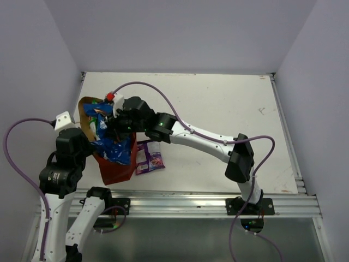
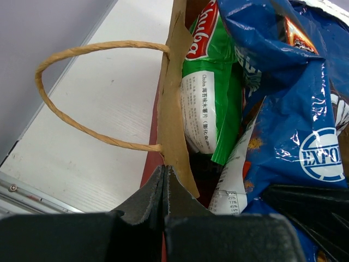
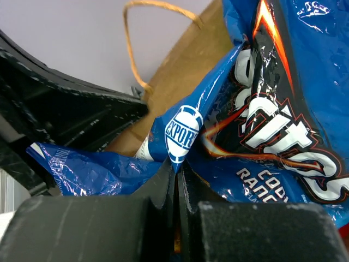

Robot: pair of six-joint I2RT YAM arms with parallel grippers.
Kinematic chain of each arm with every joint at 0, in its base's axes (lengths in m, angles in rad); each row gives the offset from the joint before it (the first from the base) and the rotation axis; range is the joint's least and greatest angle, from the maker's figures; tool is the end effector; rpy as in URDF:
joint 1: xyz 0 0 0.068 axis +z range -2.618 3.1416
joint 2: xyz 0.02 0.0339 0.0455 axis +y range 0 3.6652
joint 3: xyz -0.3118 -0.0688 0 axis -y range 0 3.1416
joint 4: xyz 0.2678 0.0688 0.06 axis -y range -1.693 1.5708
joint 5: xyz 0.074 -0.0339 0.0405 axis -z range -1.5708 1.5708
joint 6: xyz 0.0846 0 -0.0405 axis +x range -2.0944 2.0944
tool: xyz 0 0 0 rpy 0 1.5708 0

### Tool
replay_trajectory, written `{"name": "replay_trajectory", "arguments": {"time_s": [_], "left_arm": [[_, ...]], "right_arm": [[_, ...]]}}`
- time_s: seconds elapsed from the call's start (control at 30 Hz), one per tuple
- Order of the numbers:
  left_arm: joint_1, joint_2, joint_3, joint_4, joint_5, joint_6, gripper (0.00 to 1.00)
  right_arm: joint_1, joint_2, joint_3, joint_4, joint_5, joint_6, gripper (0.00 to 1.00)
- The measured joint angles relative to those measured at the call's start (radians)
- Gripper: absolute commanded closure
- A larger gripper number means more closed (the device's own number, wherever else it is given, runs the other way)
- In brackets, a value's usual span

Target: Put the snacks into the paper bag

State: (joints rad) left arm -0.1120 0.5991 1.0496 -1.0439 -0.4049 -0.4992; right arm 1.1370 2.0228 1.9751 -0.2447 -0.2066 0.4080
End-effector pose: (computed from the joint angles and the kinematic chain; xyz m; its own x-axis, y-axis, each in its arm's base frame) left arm 0.1064 0.0216 0.3751 -0.3817 -0.3999 -0.8333 -0.4608 0.8639 -0.2035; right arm 0.2266 0.5306 0.3960 -0.4963 -0.1476 -0.8555 -0.8429 0.3178 0.4342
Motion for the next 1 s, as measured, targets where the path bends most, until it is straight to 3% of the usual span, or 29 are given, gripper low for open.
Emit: {"name": "replay_trajectory", "arguments": {"time_s": [0.13,0.47,0.83,0.9,0.93,1.0], "left_arm": [[-0.001,-0.010,0.000,-0.013,0.000,-0.006,1.00],[-0.001,-0.021,0.015,-0.033,-0.044,-0.006,1.00],[-0.001,-0.026,0.030,-0.053,-0.046,-0.006,1.00],[-0.001,-0.026,0.030,-0.053,-0.046,-0.006,1.00],[-0.001,-0.026,0.030,-0.053,-0.045,-0.006,1.00],[-0.001,-0.026,0.030,-0.053,-0.045,-0.006,1.00]], "right_arm": [[0.001,0.035,0.063,-0.082,-0.002,-0.004,1.00],[0.001,0.334,0.480,-0.311,-0.018,0.010,1.00],[0.012,0.378,0.481,-0.400,0.044,-0.032,1.00],[0.015,0.378,0.478,-0.401,0.055,-0.044,0.93],[0.016,0.378,0.479,-0.402,0.058,-0.051,0.77],[0.018,0.378,0.502,-0.422,0.057,-0.062,0.59]]}}
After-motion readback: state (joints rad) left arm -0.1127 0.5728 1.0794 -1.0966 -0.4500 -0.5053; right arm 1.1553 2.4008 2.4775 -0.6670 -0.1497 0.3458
